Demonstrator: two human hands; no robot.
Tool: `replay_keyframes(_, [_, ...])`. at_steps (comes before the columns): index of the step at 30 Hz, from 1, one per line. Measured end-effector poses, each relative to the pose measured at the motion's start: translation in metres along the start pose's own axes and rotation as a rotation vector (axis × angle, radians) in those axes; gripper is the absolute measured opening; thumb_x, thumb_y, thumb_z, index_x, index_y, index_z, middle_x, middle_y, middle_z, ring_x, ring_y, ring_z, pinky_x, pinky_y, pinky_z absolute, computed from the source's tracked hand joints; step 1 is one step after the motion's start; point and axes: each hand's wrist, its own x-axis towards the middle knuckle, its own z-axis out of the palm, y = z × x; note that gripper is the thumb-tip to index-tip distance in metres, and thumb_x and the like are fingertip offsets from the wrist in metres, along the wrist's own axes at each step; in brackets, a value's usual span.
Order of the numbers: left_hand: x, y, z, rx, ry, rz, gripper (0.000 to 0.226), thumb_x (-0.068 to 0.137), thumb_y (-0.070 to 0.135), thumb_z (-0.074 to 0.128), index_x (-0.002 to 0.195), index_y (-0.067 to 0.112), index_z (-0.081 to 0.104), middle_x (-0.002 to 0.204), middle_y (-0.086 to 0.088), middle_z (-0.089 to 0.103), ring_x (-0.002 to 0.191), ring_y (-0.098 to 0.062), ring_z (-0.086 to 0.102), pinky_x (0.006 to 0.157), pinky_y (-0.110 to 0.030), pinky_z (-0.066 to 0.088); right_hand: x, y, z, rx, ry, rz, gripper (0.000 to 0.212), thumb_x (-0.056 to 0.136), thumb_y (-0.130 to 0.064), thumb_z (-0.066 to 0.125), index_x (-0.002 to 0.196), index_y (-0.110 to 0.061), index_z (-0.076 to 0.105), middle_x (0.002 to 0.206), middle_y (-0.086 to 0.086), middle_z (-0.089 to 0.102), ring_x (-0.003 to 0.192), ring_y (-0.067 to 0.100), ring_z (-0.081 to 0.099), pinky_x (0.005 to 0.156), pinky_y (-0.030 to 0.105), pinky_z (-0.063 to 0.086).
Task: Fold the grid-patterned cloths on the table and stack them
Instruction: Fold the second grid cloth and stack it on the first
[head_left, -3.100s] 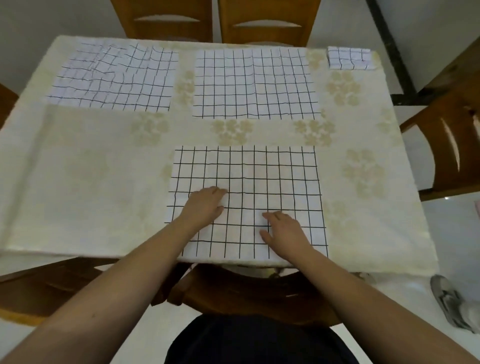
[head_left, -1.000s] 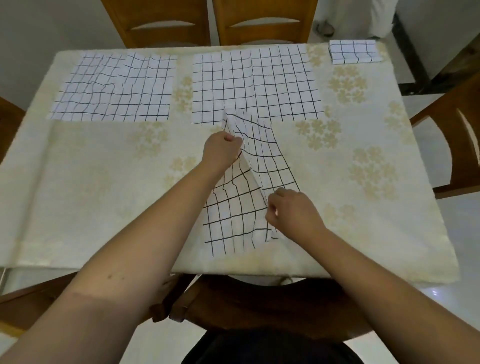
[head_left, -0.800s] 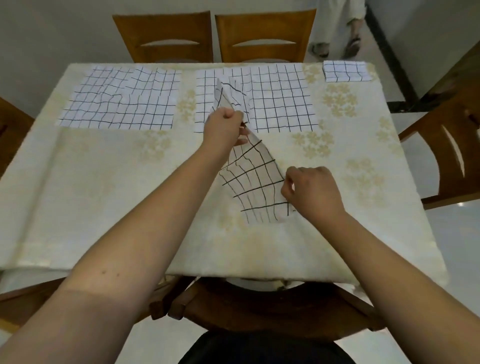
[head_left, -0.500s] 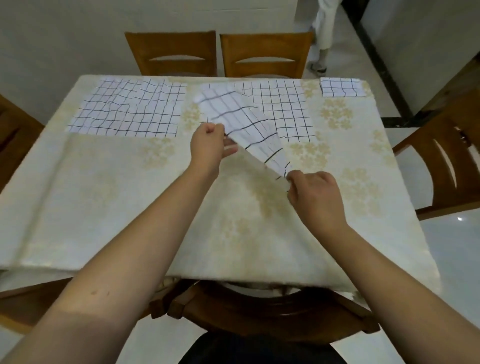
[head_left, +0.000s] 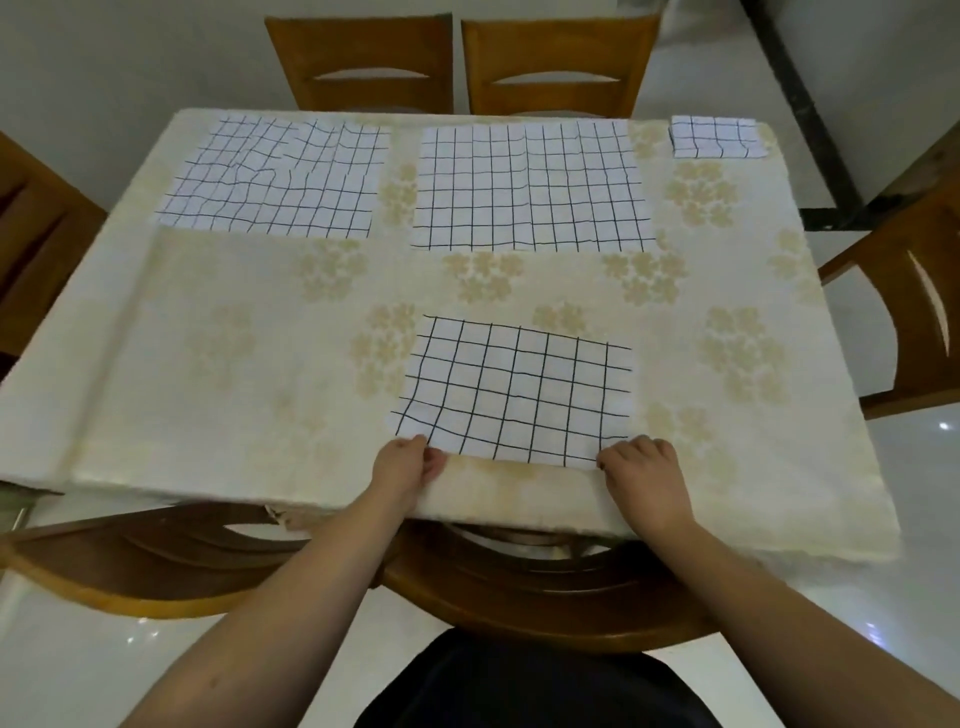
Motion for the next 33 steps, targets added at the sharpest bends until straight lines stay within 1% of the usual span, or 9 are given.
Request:
replay_keyframes(3, [-0.005, 0.006, 0.002, -0.059, 0.051, 0.033, 0.01, 0.095, 0.012, 0.056, 0.097, 0.003, 0.05, 0.079, -0.016, 0.064, 0.073, -0.03, 0.066, 0.085, -0.05, 0.056, -0.007, 0.004, -0.001, 0.194, -0.018, 0.262, 0.033, 0.067, -0.006, 0.075, 0.097, -0.018, 0.07, 0.105, 0.005, 0.065, 0.091, 0.031, 0.06, 0.077, 0.04, 0.044])
replay_keyframes(6, [-0.009, 0.011, 0.003, -0.098, 0.11, 0.06, 0.034, 0.095, 0.015, 0.059, 0.122, 0.014, 0.038, 0.093, -0.019, 0.061, 0.079, -0.031, 0.067, 0.066, -0.036, 0.06, -0.009, 0.004, -0.005, 0.569, -0.103, 0.6, 0.058, 0.079, -0.019, 0.073, 0.131, -0.017, 0.05, 0.132, 0.01, 0.046, 0.1, 0.03, 0.058, 0.083, 0.039, 0.047])
replay_keyframes(9, [-0.005, 0.011, 0.004, -0.053, 0.113, 0.07, 0.047, 0.096, 0.015, 0.057, 0.137, 0.011, 0.035, 0.097, -0.022, 0.065, 0.069, -0.024, 0.066, 0.053, -0.027, 0.057, -0.009, 0.005, -0.006, 0.945, -0.14, 0.817, 0.071, 0.08, -0.027, 0.077, 0.139, -0.014, 0.039, 0.129, 0.009, 0.049, 0.094, 0.024, 0.06, 0.077, 0.032, 0.045])
replay_keyframes(13, [0.002, 0.007, 0.006, 0.014, 0.117, 0.078, 0.052, 0.096, 0.012, 0.056, 0.141, 0.004, 0.033, 0.075, -0.016, 0.066, 0.059, -0.022, 0.063, 0.056, -0.028, 0.057, -0.019, 0.001, -0.004, 1.022, -0.172, 0.865, 0.057, 0.081, -0.04, 0.074, 0.127, -0.015, 0.052, 0.112, 0.0, 0.056, 0.097, 0.02, 0.057, 0.087, 0.034, 0.046])
replay_keyframes(17, [0.0, 0.006, 0.008, 0.061, 0.131, 0.109, 0.044, 0.096, 0.012, 0.056, 0.135, 0.001, 0.039, 0.074, -0.016, 0.065, 0.058, -0.021, 0.061, 0.048, -0.024, 0.055, -0.019, 0.002, 0.003, 1.006, -0.176, 0.938, 0.038, 0.087, -0.043, 0.065, 0.112, -0.014, 0.065, 0.107, 0.005, 0.067, 0.094, 0.022, 0.06, 0.083, 0.033, 0.046])
replay_keyframes(20, [-0.001, 0.005, 0.008, 0.039, 0.132, 0.121, 0.029, 0.097, 0.015, 0.055, 0.123, 0.008, 0.044, 0.071, -0.015, 0.064, 0.044, -0.016, 0.061, 0.05, -0.025, 0.056, -0.017, 0.005, 0.009, 0.974, -0.217, 0.96, 0.031, 0.088, -0.04, 0.064, 0.105, -0.014, 0.069, 0.102, 0.004, 0.07, 0.092, 0.024, 0.064, 0.081, 0.032, 0.049])
replay_keyframes(24, [0.004, 0.004, 0.003, -0.03, 0.139, 0.103, 0.025, 0.096, 0.018, 0.058, 0.115, 0.004, 0.051, 0.053, -0.005, 0.067, 0.046, -0.014, 0.065, 0.078, -0.039, 0.058, -0.015, 0.011, 0.007, 0.961, -0.252, 1.001, 0.024, 0.092, -0.031, 0.057, 0.099, -0.013, 0.072, 0.096, 0.009, 0.072, 0.085, 0.028, 0.065, 0.077, 0.033, 0.051])
replay_keyframes(30, [-0.004, 0.007, 0.007, -0.113, 0.069, 0.116, 0.049, 0.092, 0.007, 0.063, 0.135, 0.002, 0.041, 0.082, -0.017, 0.064, 0.068, -0.021, 0.066, 0.063, -0.026, 0.06, -0.014, 0.012, 0.007, 0.936, -0.374, 0.961, 0.044, 0.084, -0.057, 0.059, 0.081, -0.013, 0.062, 0.082, 0.008, 0.069, 0.08, 0.027, 0.066, 0.073, 0.034, 0.052])
replay_keyframes(33, [-0.006, 0.005, 0.008, -0.11, 0.049, 0.098, 0.052, 0.092, 0.007, 0.062, 0.138, 0.002, 0.039, 0.088, -0.022, 0.064, 0.07, -0.021, 0.066, 0.063, -0.026, 0.06, -0.012, 0.01, 0.009, 0.879, -0.358, 0.979, 0.031, 0.083, -0.044, 0.064, 0.082, -0.013, 0.063, 0.084, 0.007, 0.072, 0.082, 0.026, 0.067, 0.078, 0.035, 0.054])
